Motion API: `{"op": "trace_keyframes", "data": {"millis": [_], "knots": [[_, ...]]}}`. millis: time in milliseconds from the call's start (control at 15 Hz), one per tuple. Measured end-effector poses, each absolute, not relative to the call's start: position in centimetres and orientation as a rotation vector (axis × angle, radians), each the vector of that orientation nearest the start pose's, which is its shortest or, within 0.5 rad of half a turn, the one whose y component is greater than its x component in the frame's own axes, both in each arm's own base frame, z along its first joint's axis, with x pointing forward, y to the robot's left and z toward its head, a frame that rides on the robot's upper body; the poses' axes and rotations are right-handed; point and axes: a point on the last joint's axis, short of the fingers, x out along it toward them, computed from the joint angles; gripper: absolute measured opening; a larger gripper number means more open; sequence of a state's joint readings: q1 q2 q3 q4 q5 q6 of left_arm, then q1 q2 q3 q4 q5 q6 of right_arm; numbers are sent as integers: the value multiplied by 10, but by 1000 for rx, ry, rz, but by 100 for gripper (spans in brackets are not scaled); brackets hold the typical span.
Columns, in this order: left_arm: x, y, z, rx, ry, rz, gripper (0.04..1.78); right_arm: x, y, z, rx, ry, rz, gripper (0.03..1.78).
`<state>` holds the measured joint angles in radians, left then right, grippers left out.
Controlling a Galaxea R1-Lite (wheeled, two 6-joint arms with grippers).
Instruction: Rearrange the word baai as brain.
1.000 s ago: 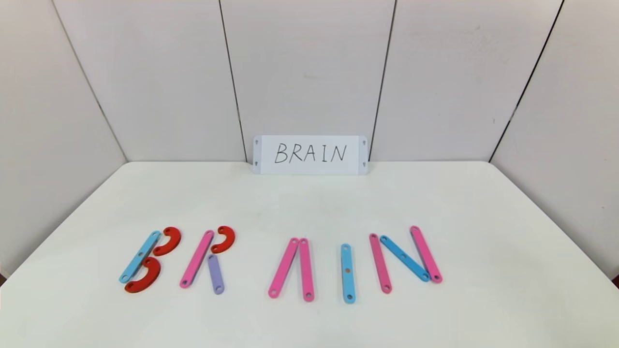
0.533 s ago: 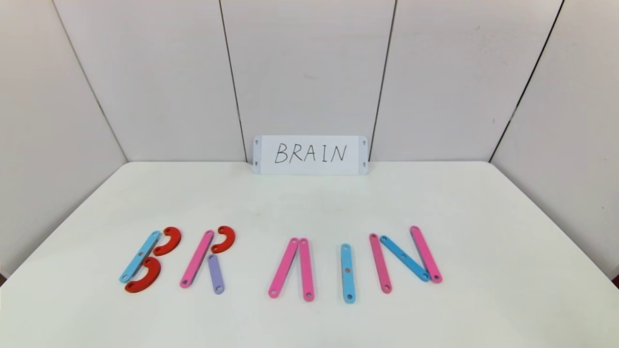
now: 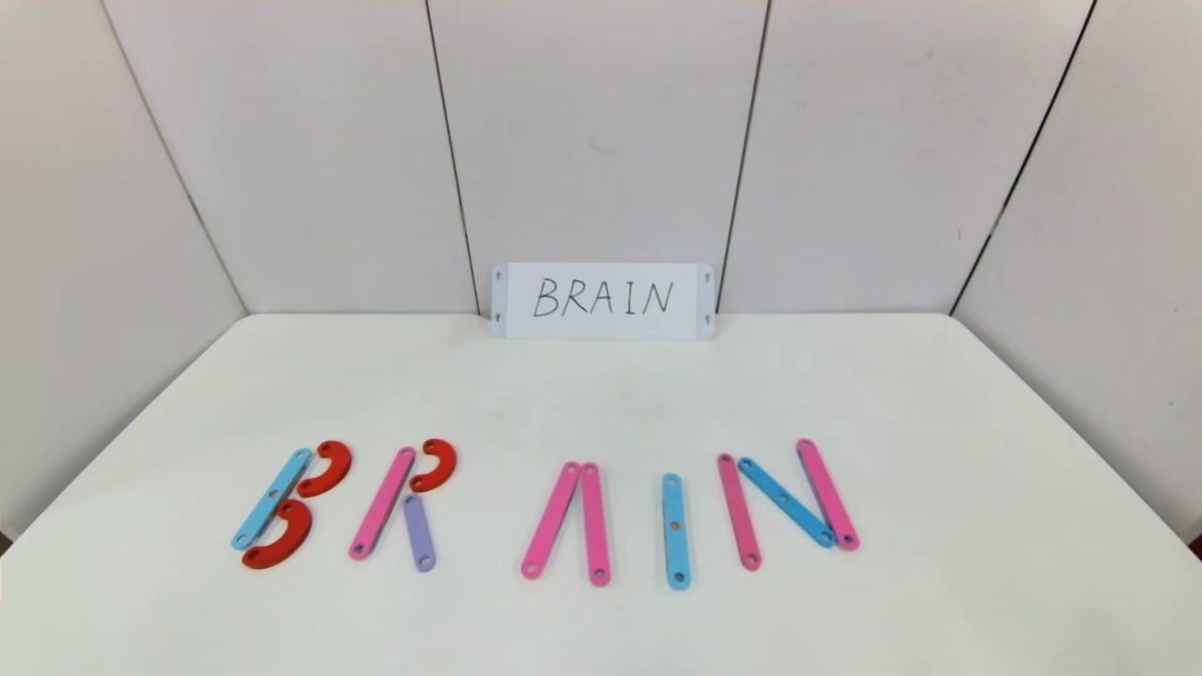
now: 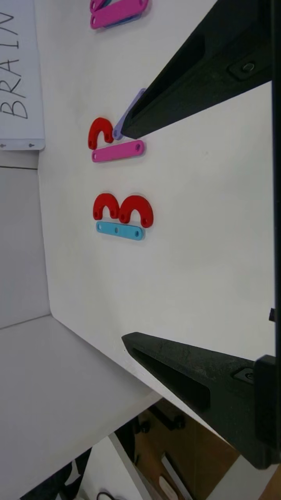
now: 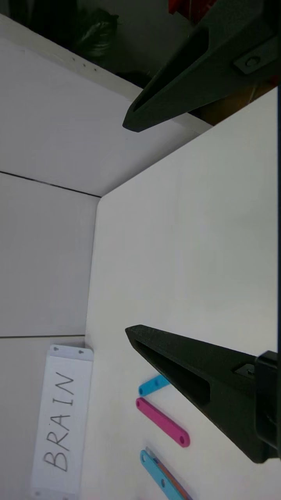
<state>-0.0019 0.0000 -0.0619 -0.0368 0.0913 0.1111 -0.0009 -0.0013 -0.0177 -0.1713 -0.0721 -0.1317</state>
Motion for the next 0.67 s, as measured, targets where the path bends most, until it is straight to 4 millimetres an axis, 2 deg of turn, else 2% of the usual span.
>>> {"op": "trace_keyframes", "data": {"millis": [333, 667], "knots": [[-23, 0, 78, 102, -17, -22, 174, -23, 0, 75, -73, 2, 7, 173], [-23, 0, 76, 57, -2, -21, 174, -23, 0, 75, -12, -3, -2, 173]]}}
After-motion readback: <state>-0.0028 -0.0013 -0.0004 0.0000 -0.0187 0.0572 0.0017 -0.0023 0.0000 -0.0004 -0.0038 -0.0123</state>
